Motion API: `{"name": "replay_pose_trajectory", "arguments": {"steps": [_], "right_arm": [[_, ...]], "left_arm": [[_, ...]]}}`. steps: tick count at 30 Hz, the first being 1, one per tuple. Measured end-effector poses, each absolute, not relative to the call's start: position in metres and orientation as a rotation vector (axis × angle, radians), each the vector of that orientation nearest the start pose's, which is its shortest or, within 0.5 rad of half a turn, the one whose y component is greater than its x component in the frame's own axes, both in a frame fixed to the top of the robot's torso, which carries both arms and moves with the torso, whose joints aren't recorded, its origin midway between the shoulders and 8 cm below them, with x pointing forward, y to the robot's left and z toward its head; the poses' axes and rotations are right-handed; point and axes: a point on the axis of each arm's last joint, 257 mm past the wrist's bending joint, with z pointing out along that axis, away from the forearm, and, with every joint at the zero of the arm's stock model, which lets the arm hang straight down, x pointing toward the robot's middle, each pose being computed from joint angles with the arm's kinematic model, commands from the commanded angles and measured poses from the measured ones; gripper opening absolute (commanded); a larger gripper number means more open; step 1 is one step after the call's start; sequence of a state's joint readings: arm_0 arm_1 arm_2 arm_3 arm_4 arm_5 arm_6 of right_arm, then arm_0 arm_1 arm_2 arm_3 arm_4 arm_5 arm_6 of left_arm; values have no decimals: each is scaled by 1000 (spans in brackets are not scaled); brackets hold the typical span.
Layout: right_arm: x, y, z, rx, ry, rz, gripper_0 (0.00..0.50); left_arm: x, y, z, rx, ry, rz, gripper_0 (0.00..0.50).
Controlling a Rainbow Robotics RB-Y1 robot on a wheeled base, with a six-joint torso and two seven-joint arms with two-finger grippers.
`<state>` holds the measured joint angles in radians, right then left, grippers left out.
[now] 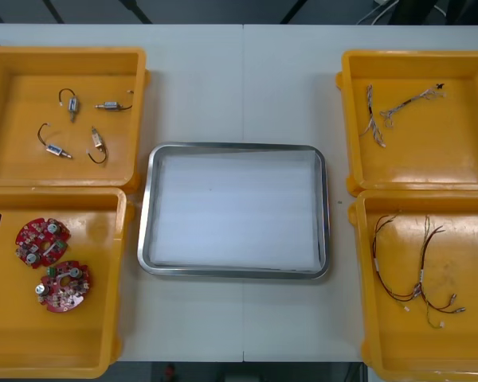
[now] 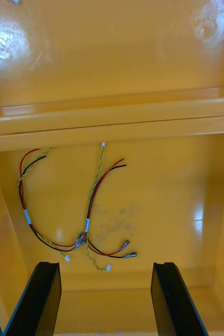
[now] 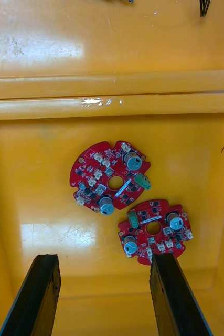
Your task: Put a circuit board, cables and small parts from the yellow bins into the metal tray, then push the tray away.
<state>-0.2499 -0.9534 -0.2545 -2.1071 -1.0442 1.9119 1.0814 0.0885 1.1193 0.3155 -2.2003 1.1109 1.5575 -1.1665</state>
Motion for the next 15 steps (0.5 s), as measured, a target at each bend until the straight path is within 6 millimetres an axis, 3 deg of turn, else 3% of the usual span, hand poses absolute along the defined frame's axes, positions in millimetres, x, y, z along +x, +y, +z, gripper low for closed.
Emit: {"name": "replay_pose_trajectory", "arguments": {"steps": [15], "right_arm": [[375, -372, -139, 128, 2743, 47, 500]], "left_arm": [[358, 396, -162, 6, 2658, -4, 500]]}}
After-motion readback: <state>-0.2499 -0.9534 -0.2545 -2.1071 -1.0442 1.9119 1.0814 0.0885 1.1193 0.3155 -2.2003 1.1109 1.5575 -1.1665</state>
